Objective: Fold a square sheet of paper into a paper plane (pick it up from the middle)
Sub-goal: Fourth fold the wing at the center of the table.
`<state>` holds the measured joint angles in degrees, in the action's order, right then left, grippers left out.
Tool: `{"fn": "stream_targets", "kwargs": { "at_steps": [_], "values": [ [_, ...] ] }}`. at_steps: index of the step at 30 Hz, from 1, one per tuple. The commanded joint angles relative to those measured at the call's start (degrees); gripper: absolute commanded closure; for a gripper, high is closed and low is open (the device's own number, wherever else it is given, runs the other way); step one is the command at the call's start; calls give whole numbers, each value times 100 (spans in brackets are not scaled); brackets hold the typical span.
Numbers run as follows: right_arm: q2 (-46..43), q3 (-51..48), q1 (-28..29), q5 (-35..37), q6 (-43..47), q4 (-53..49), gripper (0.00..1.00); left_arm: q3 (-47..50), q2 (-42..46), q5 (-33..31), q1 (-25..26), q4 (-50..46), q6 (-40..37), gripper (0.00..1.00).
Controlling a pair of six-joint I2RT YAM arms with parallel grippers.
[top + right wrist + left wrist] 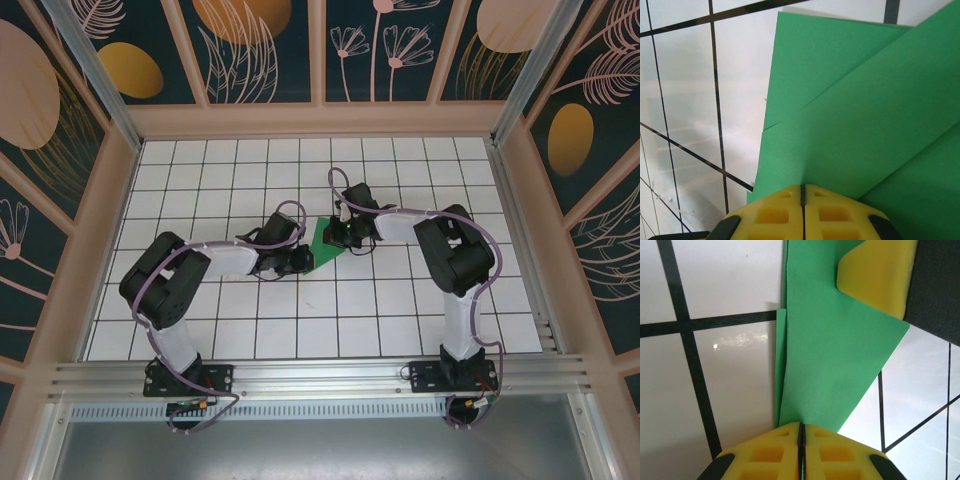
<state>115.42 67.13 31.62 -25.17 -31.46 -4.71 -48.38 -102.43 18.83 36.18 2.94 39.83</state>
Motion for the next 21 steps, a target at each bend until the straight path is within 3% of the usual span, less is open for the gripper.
{"fn": "stream_targets", "kwargs": {
  "at_steps": [1,21],
  "values": [
    [607,-191,56,688,61,-531,92,492,11,42,134,-1066,-18,92],
    [649,-217,30,699,-9,-524,92,723,388,-37,265,-1462,-262,99]
  ]
}}
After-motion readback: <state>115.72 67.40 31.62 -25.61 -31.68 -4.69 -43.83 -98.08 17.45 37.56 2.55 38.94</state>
